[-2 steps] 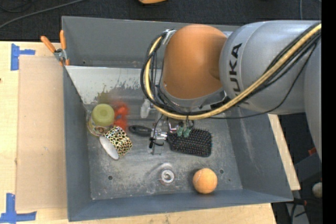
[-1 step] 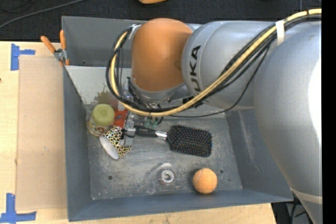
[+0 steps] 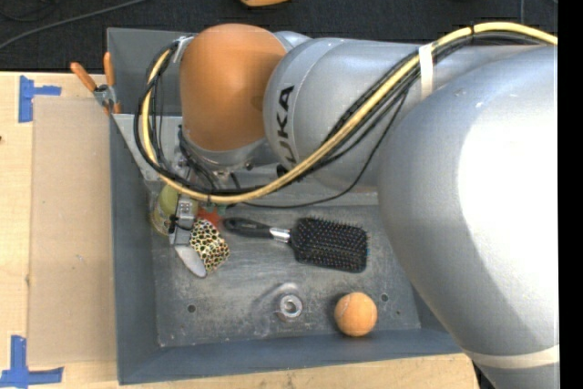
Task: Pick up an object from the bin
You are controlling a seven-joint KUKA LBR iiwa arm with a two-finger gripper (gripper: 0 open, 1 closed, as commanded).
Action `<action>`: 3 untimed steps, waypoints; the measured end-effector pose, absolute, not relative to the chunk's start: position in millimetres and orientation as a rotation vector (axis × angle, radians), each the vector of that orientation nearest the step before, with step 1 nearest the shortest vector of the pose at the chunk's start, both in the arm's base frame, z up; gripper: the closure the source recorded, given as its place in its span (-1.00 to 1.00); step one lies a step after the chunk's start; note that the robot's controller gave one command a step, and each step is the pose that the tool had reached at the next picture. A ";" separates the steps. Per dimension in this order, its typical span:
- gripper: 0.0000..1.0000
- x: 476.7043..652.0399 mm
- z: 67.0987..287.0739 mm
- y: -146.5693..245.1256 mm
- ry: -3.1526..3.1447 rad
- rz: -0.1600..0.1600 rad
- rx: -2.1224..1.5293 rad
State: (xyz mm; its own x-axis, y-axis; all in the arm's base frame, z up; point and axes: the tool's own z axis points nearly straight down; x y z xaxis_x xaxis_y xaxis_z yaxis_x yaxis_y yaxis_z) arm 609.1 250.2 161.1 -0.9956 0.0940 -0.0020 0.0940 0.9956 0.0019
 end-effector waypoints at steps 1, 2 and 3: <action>1.00 607.9 139.2 164.5 3.136 0.000 0.037; 1.00 607.6 138.7 164.5 3.137 0.000 0.036; 1.00 612.1 128.1 164.2 3.137 0.000 0.051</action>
Offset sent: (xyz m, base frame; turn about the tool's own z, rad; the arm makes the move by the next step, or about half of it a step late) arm 0.0000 0.0000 0.0000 0.0000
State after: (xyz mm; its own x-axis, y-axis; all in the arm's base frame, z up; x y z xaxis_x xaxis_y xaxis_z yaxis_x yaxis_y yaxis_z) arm 612.1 164.2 128.1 -0.9995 0.0328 -0.0041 0.0328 0.9995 -0.0001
